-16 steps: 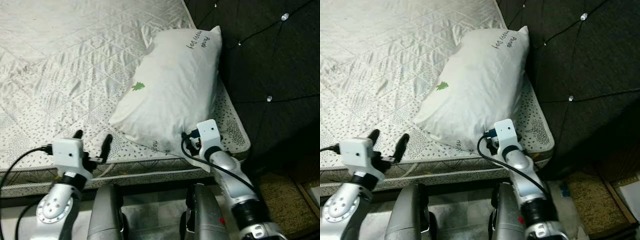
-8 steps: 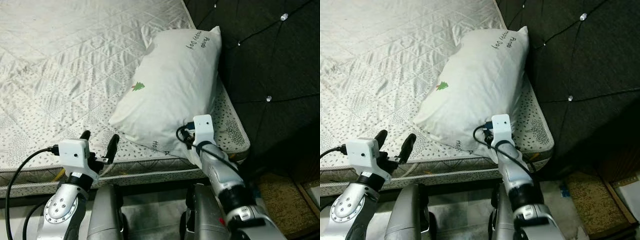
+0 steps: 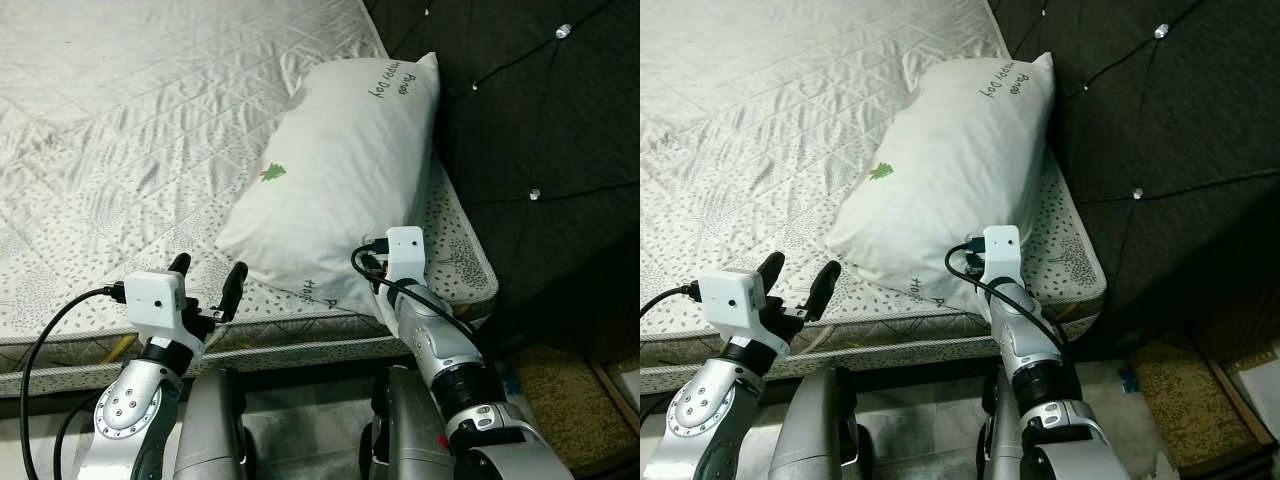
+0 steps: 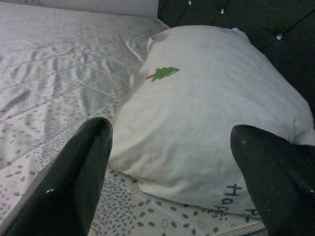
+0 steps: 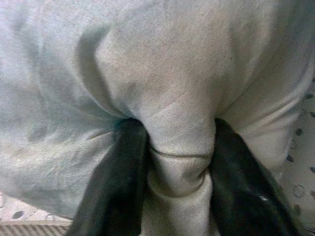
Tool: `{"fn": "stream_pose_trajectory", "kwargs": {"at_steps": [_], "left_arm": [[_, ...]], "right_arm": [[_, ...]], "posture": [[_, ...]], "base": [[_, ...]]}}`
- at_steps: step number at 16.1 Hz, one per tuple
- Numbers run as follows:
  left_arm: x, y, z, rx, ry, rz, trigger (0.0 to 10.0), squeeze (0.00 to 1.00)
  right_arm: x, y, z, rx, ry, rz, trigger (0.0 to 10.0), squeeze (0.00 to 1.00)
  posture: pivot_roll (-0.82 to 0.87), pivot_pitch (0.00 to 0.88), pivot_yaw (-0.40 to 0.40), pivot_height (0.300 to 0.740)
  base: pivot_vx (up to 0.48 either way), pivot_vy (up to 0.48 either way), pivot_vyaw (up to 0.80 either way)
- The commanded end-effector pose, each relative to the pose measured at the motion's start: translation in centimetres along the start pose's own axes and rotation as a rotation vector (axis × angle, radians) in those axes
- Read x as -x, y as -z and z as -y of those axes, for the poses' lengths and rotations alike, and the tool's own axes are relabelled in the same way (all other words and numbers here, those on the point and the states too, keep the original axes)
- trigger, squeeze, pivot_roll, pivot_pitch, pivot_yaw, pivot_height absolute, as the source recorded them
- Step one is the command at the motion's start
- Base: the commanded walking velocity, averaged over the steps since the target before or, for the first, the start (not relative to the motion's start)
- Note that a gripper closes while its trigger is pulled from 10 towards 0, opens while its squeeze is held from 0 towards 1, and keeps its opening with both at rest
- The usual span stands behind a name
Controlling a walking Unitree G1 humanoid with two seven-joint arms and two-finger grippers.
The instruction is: Clean up the room
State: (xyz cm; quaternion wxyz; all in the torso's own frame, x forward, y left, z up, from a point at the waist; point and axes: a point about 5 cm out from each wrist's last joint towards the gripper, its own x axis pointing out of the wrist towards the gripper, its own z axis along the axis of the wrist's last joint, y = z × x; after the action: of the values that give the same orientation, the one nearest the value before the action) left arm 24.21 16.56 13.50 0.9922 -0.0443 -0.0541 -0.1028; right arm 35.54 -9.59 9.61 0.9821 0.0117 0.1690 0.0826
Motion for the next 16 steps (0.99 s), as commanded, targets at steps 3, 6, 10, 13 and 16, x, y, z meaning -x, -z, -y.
{"fn": "stream_pose_trajectory", "kwargs": {"at_steps": [3, 6, 10, 13, 16], "left_arm": [[-0.2, 0.2, 0.4, 0.013, 0.001, -0.002, 10.0, 0.00], [-0.4, 0.2, 0.3, 0.007, -0.012, 0.002, 10.0, 0.00], [-0.5, 0.2, 0.3, 0.012, -0.027, 0.009, 10.0, 0.00], [-0.7, 0.1, 0.4, 0.012, -0.037, 0.022, 10.0, 0.00], [-0.8, 0.0, 0.3, 0.004, -0.038, 0.023, 10.0, 0.00]], "right_arm": [[0.0, 1.5, -1.3, -0.082, -0.087, -0.076, 0.0, 0.00], [-0.4, 0.8, 0.7, -0.119, -0.092, -0.071, 0.0, 0.00], [-1.0, -2.0, 4.7, -0.161, -0.022, -0.031, 0.0, 0.00], [-0.8, -5.8, 8.8, -0.001, 0.072, 0.044, 0.0, 0.00], [0.2, -9.6, 12.2, 0.077, 0.177, 0.132, 0.0, 0.00]], "posture": [[0.06, 0.196, -0.027, 0.577], [0.06, 0.192, -0.024, 0.577], [0.06, 0.173, -0.026, 0.577], [0.07, 0.168, -0.032, 0.577], [0.07, 0.168, -0.020, 0.577]], "base": [[0.000, 0.000, 0.00], [0.000, 0.000, 0.00], [0.000, 0.000, 0.00], [0.000, 0.000, 0.00], [0.000, 0.000, 0.00]]}}
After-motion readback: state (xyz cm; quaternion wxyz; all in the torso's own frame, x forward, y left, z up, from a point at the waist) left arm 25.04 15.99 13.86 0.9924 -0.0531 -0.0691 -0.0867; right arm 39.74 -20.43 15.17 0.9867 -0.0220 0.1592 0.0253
